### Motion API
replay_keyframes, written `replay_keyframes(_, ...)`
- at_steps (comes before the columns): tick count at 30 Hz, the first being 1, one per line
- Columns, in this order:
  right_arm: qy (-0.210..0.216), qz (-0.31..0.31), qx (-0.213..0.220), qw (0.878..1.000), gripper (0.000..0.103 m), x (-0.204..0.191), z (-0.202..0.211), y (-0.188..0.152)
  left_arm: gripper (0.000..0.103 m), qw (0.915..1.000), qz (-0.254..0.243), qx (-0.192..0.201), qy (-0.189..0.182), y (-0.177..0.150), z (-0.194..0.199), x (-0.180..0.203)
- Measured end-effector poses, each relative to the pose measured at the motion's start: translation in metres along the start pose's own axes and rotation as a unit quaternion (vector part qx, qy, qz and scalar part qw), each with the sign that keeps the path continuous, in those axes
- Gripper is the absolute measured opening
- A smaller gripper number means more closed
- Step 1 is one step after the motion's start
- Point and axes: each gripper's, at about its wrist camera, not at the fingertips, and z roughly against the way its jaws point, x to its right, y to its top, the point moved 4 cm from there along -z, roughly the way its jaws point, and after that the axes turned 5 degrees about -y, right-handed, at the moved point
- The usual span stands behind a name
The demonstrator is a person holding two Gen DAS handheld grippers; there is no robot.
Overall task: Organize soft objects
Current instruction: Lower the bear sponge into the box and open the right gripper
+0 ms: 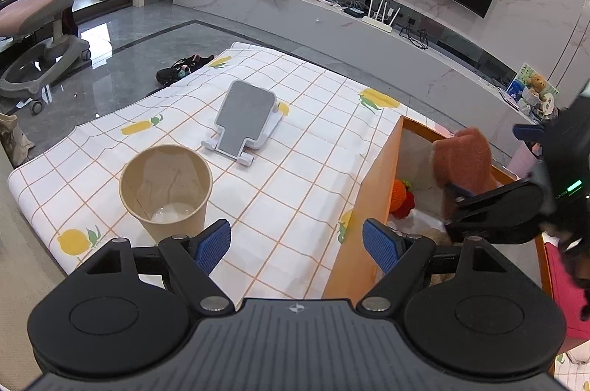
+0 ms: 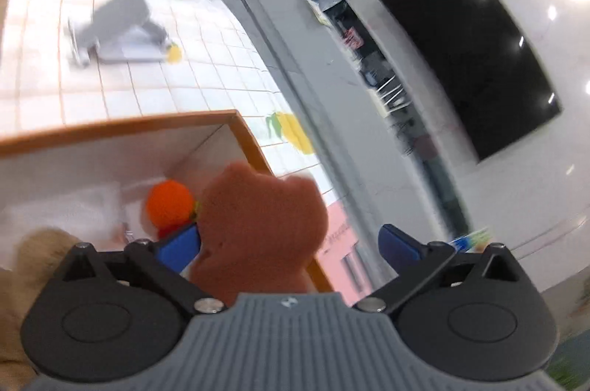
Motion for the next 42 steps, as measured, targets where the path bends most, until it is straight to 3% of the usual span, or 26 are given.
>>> replay_keyframes(3, 0.035, -0.065, -0.005, 0.997, 0.1, 0.023, 0.009, -0.003, 0.095, 1.0, 0.002, 0.0, -0.004, 0.0, 0.002, 0.001)
replay_keyframes(6, 0.1, -0.155, 0.002, 0.983, 0.098, 0.047, 0.022, -0.01, 0.095, 1.0, 0.004, -0.001, -0.007, 0.0, 0.003, 0.001)
replay_keyframes(7, 0.121, -0.186, 0.003, 0.975, 0.088, 0.054, 0.024, -0.013, 0.095, 1.0, 0.006, -0.002, -0.007, 0.0, 0.003, 0.001)
replay_keyframes(8, 0.139, -0.213, 0.001, 0.967, 0.07, 0.06, 0.025, -0.016, 0.095, 0.9999, 0.008, -0.003, -0.007, 0.0, 0.003, 0.0)
replay_keyframes(9, 0.157, -0.237, -0.006, 0.959, 0.063, 0.063, 0.025, -0.02, 0.095, 0.9999, 0.009, -0.003, -0.007, 0.0, 0.003, 0.0)
replay_keyframes(11, 0.199, -0.272, -0.034, 0.941, 0.037, 0.063, 0.018, -0.028, 0.095, 0.9999, 0.01, -0.006, -0.007, 0.0, 0.002, 0.0)
replay_keyframes(13, 0.228, -0.293, -0.056, 0.927, 0.023, 0.055, 0.01, -0.034, 0.095, 0.9999, 0.011, -0.008, -0.006, 0.0, 0.001, 0.0)
replay_keyframes(14, 0.239, -0.291, -0.061, 0.924, 0.018, 0.048, 0.007, -0.034, 0.095, 0.9999, 0.01, -0.009, -0.006, -0.001, 0.0, 0.0)
replay_keyframes(17, 0.267, -0.276, -0.07, 0.92, 0.017, 0.028, -0.002, -0.03, 0.095, 0.9999, 0.008, -0.011, -0.004, -0.001, -0.001, 0.0)
replay_keyframes(20, 0.307, -0.295, -0.117, 0.897, 0.004, 0.008, -0.02, -0.029, 0.095, 0.9997, 0.013, -0.018, -0.01, -0.002, -0.004, -0.001)
replay_keyframes(21, 0.312, -0.297, -0.133, 0.893, 0.004, 0.001, -0.027, -0.029, 0.095, 0.9995, 0.018, -0.021, -0.014, -0.002, -0.005, -0.003)
replay_keyframes(22, 0.301, -0.291, -0.141, 0.897, 0.004, -0.005, -0.034, -0.029, 0.095, 0.9994, 0.021, -0.023, -0.016, -0.002, -0.006, -0.004)
replay_keyframes(24, 0.267, -0.266, -0.142, 0.915, 0.004, -0.015, -0.045, -0.028, 0.095, 0.9992, 0.026, -0.025, -0.015, -0.003, -0.007, -0.005)
replay_keyframes(26, 0.26, -0.276, -0.155, 0.912, 0.003, -0.018, -0.058, -0.033, 0.095, 0.9993, 0.025, -0.025, -0.011, -0.004, -0.008, -0.006)
replay_keyframes(27, 0.269, -0.295, -0.167, 0.902, 0.003, -0.018, -0.064, -0.037, 0.095, 0.9993, 0.025, -0.026, -0.011, -0.004, -0.008, -0.006)
replay_keyframes(28, 0.281, -0.327, -0.182, 0.884, 0.003, -0.017, -0.071, -0.045, 0.095, 0.9993, 0.024, -0.026, -0.011, -0.004, -0.008, -0.006)
replay_keyframes(31, 0.279, -0.326, -0.17, 0.887, 0.004, -0.018, -0.066, -0.047, 0.095, 0.9992, 0.024, -0.028, -0.013, -0.004, -0.009, -0.005)
replay_keyframes(33, 0.273, -0.321, -0.161, 0.893, 0.009, -0.017, -0.057, -0.046, 0.095, 0.9993, 0.023, -0.027, -0.011, -0.004, -0.009, -0.005)
replay_keyframes(37, 0.28, -0.341, -0.138, 0.887, 0.028, -0.001, -0.036, -0.043, 0.095, 0.9997, 0.008, -0.023, -0.009, -0.004, -0.005, 0.001)
replay_keyframes(39, 0.273, -0.344, -0.12, 0.89, 0.029, 0.01, -0.022, -0.04, 0.095, 0.9996, -0.009, -0.008, -0.025, -0.003, 0.003, 0.006)
replay_keyframes(42, 0.265, -0.354, -0.1, 0.891, 0.042, 0.026, 0.002, -0.039, 0.095, 0.999, -0.016, 0.014, -0.039, 0.002, 0.017, 0.014)
